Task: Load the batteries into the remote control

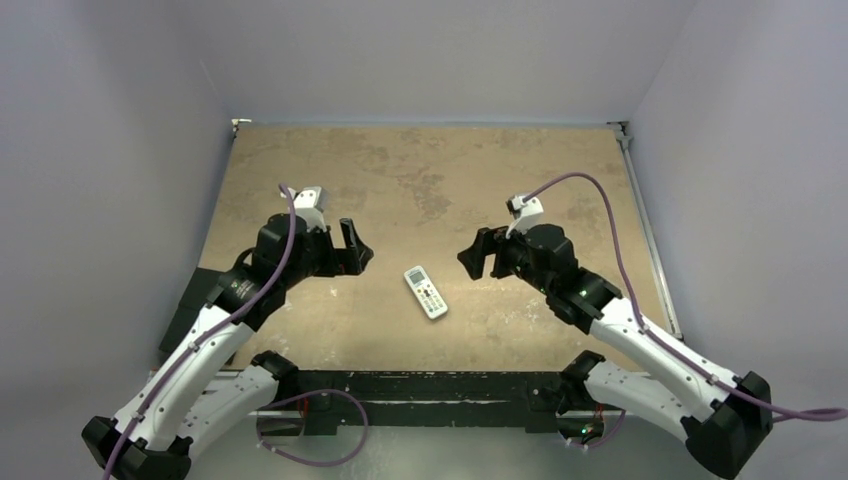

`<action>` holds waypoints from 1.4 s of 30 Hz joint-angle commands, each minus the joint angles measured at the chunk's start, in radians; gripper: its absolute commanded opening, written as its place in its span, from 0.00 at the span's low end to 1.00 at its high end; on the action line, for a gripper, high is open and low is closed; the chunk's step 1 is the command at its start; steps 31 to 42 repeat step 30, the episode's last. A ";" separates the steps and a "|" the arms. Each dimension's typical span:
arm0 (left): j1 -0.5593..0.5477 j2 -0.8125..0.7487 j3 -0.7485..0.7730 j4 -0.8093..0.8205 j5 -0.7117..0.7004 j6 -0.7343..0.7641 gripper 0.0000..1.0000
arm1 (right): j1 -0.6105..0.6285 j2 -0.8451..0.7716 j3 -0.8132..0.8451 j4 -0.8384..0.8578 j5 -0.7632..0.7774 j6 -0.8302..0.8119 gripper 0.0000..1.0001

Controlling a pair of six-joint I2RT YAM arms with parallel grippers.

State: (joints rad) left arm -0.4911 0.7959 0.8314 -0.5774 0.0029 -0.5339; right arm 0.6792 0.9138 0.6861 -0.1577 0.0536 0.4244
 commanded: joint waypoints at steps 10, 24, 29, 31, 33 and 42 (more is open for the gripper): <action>0.006 -0.054 0.044 0.030 -0.023 0.072 0.99 | -0.004 -0.256 0.011 -0.017 0.000 -0.024 0.99; 0.006 -0.127 0.099 0.007 -0.032 0.074 0.99 | -0.004 -0.410 -0.001 -0.081 0.061 -0.047 0.99; 0.006 -0.154 0.100 0.019 -0.007 0.086 0.99 | -0.003 -0.391 -0.002 -0.072 0.043 -0.048 0.99; 0.006 -0.159 0.101 0.018 -0.013 0.079 0.99 | -0.004 -0.389 -0.002 -0.068 0.040 -0.048 0.99; 0.006 -0.159 0.101 0.018 -0.013 0.079 0.99 | -0.004 -0.389 -0.002 -0.068 0.040 -0.048 0.99; 0.006 -0.159 0.101 0.018 -0.013 0.079 0.99 | -0.004 -0.389 -0.002 -0.068 0.040 -0.048 0.99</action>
